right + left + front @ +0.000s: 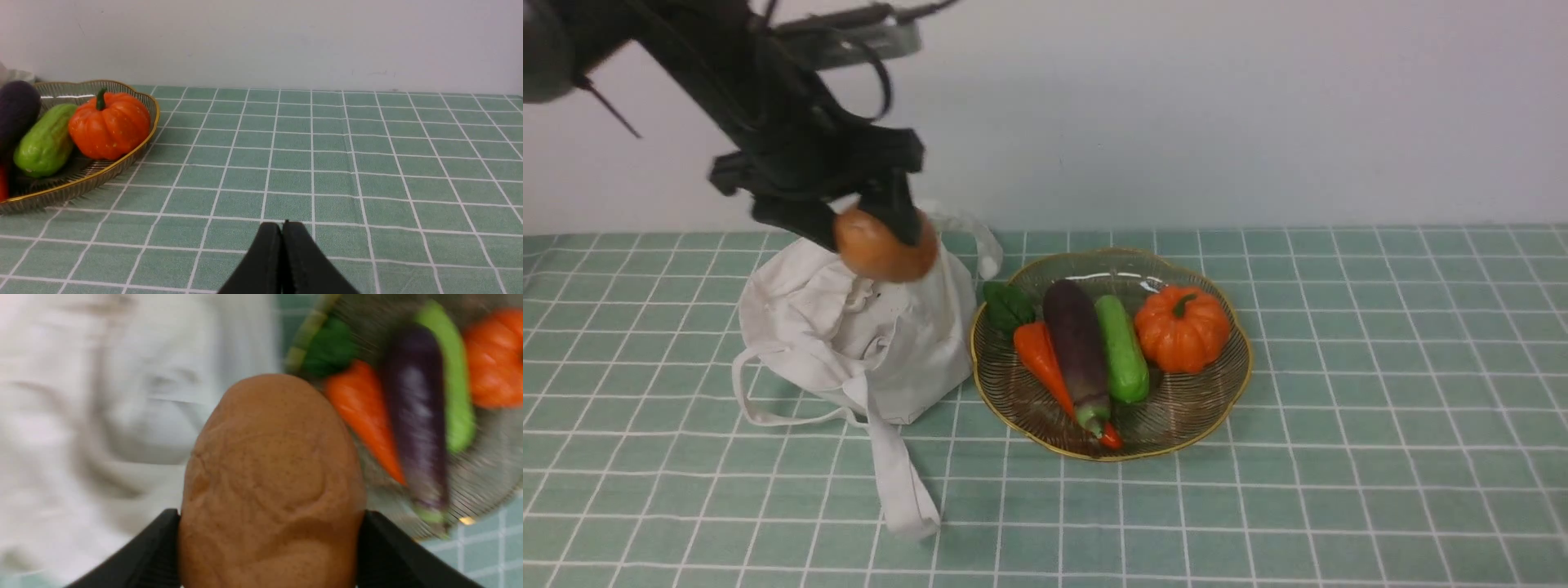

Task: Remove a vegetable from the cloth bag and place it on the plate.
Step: Use the left arm to put the potato into the empty plate on the right

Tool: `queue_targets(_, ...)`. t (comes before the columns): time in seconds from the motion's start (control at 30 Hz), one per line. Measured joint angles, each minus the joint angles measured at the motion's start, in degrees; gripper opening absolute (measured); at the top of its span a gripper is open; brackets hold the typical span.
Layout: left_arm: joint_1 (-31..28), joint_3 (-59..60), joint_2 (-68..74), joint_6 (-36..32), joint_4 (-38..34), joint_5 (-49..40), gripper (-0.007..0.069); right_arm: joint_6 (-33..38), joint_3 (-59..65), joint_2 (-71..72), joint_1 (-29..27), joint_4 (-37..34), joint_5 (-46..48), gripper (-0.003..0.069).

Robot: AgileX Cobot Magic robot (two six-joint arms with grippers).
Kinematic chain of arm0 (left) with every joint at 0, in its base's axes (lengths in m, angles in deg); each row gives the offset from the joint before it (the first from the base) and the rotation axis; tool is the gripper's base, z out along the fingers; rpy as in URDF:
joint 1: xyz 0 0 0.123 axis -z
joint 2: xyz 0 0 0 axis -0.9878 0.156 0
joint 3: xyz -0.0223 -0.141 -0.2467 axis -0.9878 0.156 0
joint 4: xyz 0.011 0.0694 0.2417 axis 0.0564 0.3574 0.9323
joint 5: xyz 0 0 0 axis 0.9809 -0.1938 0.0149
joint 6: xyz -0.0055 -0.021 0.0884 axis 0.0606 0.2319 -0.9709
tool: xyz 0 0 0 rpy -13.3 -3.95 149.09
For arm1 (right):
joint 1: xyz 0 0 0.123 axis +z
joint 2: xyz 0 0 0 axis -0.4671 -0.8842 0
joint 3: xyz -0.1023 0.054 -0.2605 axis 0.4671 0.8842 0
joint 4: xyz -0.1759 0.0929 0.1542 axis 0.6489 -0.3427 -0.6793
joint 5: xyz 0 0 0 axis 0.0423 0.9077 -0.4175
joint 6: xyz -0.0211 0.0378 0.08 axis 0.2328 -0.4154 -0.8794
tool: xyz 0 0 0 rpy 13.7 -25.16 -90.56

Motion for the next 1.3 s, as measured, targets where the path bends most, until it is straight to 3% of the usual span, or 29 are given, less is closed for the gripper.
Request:
queue_targets(0.17,8.67,0.0,4.94,-0.07,-0.13,8.7,0.0475,0.0,0.0,0.0,0.0,0.0,0.0,-0.0015)
queue_targets(0.23,12.14,0.0,7.23,-0.14,-0.02,16.55,0.0475,0.0,0.0,0.0,0.0,0.0,0.0,-0.0015)
queue_targets(0.43,16.91,0.0,11.44,-1.71,-0.02,29.33,0.0475,0.0,0.0,0.0,0.0,0.0,0.0,-0.0015)
queue_targets(0.63,18.41,-0.07,15.4,-4.89,-0.07,36.66,0.0498,0.0,0.0,0.0,0.0,0.0,0.0,-0.0015)
queue_targets(0.93,18.41,-0.14,16.18,-6.4,-0.01,35.39,0.0634,0.0,0.0,0.0,0.0,0.0,0.0,-0.0015)
queue_targets(1.17,18.41,-0.14,10.37,-6.4,0.06,29.83,0.0624,0.0,0.0,0.0,0.0,0.0,0.0,-0.0015)
queue_targets(1.3,18.41,-0.14,3.63,-6.21,1.41,25.06,0.0552,0.0,0.0,0.0,0.0,0.0,0.0,-0.0015)
